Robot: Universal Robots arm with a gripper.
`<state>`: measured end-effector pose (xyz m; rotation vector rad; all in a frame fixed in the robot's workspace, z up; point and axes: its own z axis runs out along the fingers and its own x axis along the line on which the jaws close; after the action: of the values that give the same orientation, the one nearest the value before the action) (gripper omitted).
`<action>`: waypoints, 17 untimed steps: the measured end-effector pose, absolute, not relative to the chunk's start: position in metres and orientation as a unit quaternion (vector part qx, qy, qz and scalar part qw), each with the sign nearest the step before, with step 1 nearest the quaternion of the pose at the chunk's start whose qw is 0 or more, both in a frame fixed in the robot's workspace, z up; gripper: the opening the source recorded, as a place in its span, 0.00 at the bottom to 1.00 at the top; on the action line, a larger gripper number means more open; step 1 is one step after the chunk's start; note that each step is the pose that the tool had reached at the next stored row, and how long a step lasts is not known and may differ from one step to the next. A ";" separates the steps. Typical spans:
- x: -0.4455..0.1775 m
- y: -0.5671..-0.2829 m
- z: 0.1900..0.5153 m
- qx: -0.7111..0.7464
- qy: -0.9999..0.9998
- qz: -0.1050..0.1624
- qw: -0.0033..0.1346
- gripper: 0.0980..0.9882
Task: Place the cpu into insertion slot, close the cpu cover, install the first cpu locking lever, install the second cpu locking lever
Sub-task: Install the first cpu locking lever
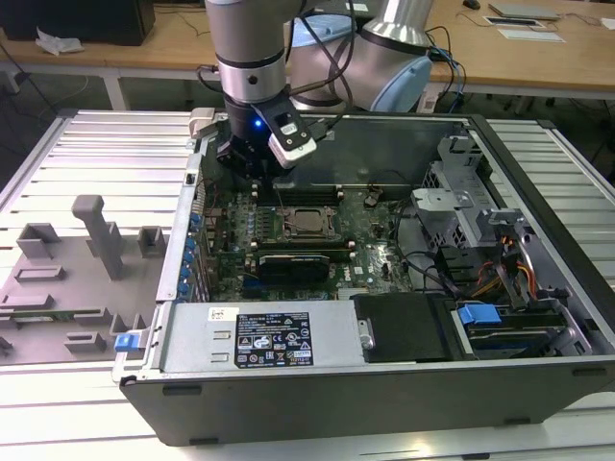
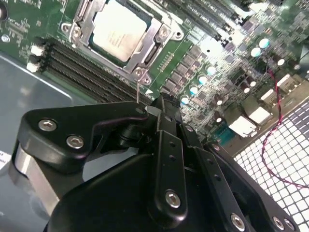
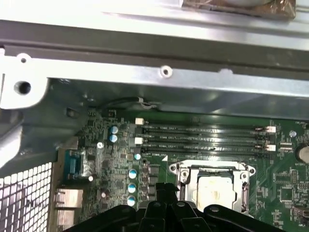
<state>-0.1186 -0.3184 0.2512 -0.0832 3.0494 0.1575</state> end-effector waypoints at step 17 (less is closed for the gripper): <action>-0.129 -0.319 0.251 -0.026 0.993 0.099 0.061 0.01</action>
<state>-0.1292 -0.3186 0.2508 -0.0797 3.0034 0.3003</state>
